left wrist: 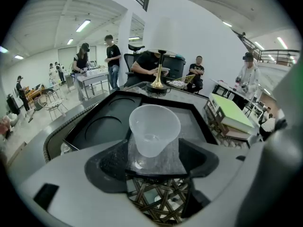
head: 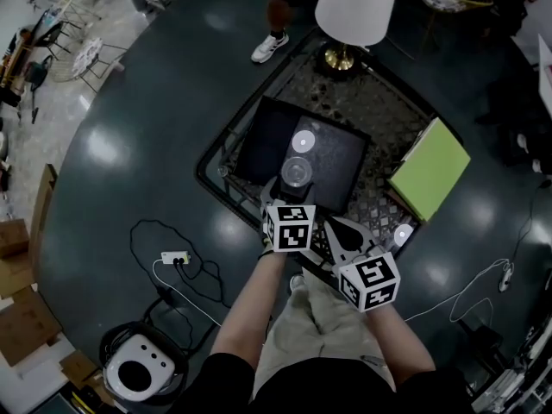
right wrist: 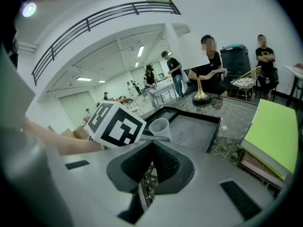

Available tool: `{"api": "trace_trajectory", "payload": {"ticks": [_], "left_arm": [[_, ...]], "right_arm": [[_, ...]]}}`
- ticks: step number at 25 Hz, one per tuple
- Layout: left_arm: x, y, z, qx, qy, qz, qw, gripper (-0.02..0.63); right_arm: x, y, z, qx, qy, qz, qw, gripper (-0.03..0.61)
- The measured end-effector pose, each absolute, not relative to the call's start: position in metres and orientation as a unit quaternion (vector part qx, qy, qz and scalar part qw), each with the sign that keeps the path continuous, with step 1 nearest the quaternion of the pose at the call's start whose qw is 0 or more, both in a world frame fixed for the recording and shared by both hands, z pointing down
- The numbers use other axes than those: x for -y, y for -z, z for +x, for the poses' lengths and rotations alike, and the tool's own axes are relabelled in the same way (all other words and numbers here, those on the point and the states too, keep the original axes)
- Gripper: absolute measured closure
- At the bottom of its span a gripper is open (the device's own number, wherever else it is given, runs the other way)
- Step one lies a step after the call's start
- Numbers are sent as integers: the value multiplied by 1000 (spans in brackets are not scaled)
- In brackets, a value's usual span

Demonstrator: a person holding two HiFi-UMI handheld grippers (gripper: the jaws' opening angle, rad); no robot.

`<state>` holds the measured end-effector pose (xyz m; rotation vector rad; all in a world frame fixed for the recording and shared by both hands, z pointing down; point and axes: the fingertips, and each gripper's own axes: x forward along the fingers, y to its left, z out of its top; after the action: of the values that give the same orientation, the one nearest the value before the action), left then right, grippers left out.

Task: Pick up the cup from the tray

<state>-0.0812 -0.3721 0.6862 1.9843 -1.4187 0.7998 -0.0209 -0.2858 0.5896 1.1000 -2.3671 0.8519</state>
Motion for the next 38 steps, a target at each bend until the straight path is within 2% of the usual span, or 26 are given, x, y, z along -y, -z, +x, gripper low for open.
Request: {"api": "trace_trajectory", "payload": {"ticks": [7,9,12,22,38], "left_arm": [[384,-699,-82,534,-333,726,277,294],[384,-699,-85,540,-330,723,279,344],[385,-697,-85,542,-318,723,286,350],[382,-690,-88,545,-304,729,280,359],[355,-635,-95,555,-278,742,253,360]], "right_arm": [[284,-596,-19,841,-312,394,197,568],[284,-597,-18,840,-313,396,198,568],[284,-597,-15,839,-314,398,199,568],[279,-597,-17,839,-312,399,197,568],[261,-570,-21,850,-284,404,183,568]]}}
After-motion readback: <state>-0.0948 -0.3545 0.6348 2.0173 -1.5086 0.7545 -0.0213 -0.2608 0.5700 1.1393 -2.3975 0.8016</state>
